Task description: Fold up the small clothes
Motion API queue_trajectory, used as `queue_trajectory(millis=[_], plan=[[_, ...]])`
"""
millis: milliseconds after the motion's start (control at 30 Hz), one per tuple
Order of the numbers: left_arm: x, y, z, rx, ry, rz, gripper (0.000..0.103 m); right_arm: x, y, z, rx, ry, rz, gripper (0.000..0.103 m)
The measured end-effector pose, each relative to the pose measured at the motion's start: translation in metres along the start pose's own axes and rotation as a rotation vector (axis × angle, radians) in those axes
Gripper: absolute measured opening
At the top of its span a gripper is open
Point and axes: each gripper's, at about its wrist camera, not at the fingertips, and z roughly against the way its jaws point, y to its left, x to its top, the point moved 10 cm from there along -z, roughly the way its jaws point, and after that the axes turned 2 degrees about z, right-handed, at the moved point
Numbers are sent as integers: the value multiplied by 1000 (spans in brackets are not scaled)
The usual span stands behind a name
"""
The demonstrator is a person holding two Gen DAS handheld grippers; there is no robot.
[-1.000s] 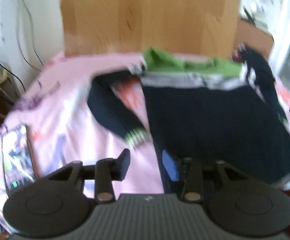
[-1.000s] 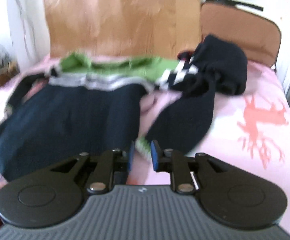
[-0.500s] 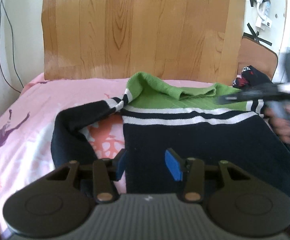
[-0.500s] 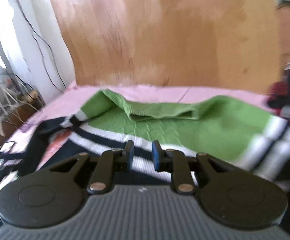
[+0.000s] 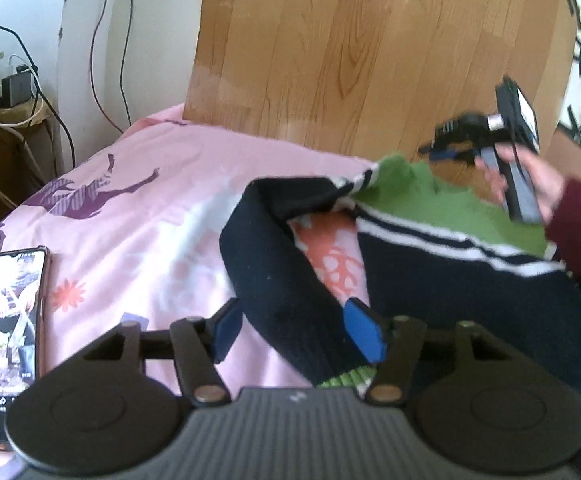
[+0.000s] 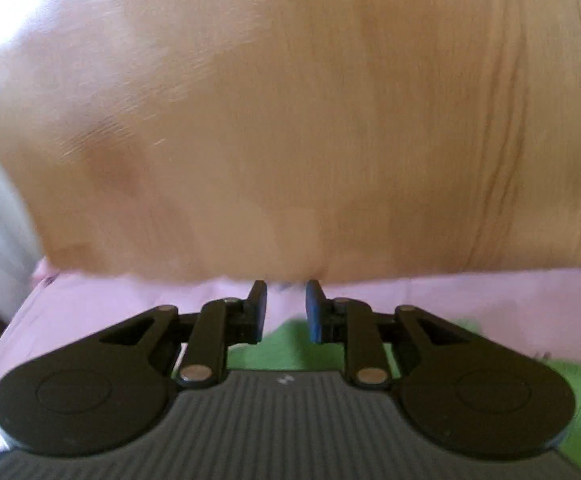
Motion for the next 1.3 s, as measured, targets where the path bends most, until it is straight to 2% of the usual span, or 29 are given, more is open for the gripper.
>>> queue_trajectory(millis=[67, 233, 333, 433, 567, 633, 667, 733, 833, 933, 1033, 1133, 1300], plan=[[3, 6, 3, -2, -20, 23, 58, -27, 21, 20, 60, 40, 57, 25], [8, 27, 22, 29, -71, 80, 59, -104, 90, 88, 315, 131, 177, 32], [8, 47, 41, 57, -107, 124, 60, -151, 143, 126, 456, 170, 324, 38], [3, 64, 57, 92, -126, 173, 60, -188, 179, 135, 523, 216, 423, 38], [-8, 73, 71, 101, -129, 186, 61, -212, 205, 113, 467, 227, 486, 39], [-12, 73, 74, 104, -123, 181, 64, -212, 216, 108, 459, 180, 480, 41], [-14, 73, 74, 102, -120, 180, 64, -213, 217, 111, 455, 171, 498, 33], [-16, 73, 73, 103, -113, 181, 64, -223, 230, 114, 468, 168, 565, 11], [-14, 74, 75, 99, -120, 183, 64, -219, 237, 123, 465, 174, 600, 8], [-10, 69, 74, 86, -123, 170, 64, -190, 232, 136, 463, 126, 588, 8], [-5, 62, 70, 77, -121, 151, 65, -147, 213, 161, 409, 34, 658, 8], [3, 51, 65, 54, -132, 129, 72, -103, 177, 187, 279, -28, 779, 8], [25, 18, 43, -8, -130, 64, 73, -72, 94, 203, 64, -11, 845, 8]])
